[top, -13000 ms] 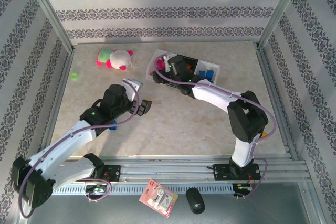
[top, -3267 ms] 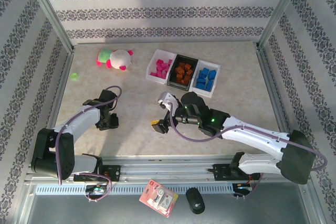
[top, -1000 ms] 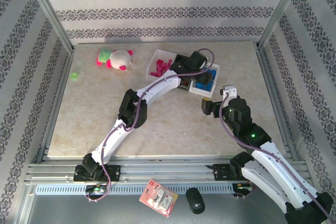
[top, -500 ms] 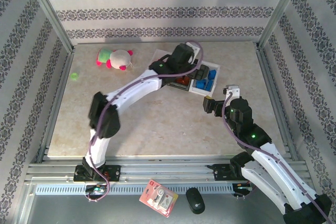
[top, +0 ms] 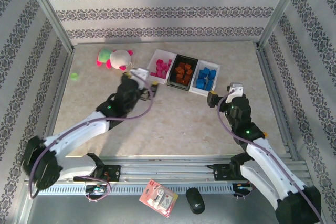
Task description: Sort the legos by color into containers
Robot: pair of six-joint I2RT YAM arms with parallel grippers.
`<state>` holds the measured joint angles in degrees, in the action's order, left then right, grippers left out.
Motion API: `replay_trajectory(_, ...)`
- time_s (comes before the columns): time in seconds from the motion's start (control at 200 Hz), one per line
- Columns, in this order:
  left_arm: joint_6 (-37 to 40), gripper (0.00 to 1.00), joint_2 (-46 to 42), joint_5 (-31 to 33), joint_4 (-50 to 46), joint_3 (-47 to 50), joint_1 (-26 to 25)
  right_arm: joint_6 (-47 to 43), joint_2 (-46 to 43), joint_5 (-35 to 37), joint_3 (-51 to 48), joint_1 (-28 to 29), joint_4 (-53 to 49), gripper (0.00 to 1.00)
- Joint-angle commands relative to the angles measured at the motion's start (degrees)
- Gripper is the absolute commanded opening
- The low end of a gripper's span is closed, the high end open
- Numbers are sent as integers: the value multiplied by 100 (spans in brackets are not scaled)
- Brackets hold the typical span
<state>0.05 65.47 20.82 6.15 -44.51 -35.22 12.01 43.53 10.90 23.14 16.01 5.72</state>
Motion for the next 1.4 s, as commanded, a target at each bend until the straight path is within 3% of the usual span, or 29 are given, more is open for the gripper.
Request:
replay_trajectory(0.0, 326, 99, -795, 507, 561, 834, 603, -445, 502, -78, -164, -303, 1060, 98)
replay_trajectory(0.1, 622, 99, -1290, 643, 405, 1446, 1008, -545, 1083, -119, -230, -572, 1612, 98)
replay_trajectory(0.185, 713, 99, -1396, 980, 978, 2020, 1184, -751, 1430, -117, -243, -699, 1957, 98)
replay_trajectory(0.37, 335, 99, -820, 663, 2231, 2745, 1897, -754, 2061, -227, -448, -1057, 2800, 98)
replay_trajectory(0.59, -70, 99, 270, -88, 3323, 2945, 2729, -806, 2794, -203, -720, -1287, 3917, 98)
replay_trajectory(0.734, -178, 99, 993, -971, 3956, 2733, 3239, -848, 3196, -364, -600, -1464, 4304, 98)
replay_trajectory(0.829, -183, 99, 1730, -1237, 4577, 2477, 3413, -807, 3639, -456, -539, -1563, 4654, 98)
replay_trajectory(0.889, -251, 99, 2225, -1513, 4462, 2230, 3508, -790, 3965, -515, -473, -1583, 4824, 98)
replay_trajectory(0.934, -134, 99, 2597, -1711, 5012, 2282, 3522, -796, 4225, -561, -436, -1582, 4992, 98)
replay_trajectory(0.994, -208, 99, 2554, -1721, 5072, 2382, 3527, -797, 4473, -588, -391, -1588, 5303, 98)
replay_trajectory(1.074, -261, 99, 2594, -1595, 5315, 2477, 3562, -807, 4323, -597, -380, -1583, 4837, 98)
replay_trajectory(1.399, -211, 99, 2579, -1670, 5198, 2427, 3549, -802, 4393, -596, -380, -1581, 5009, 98)
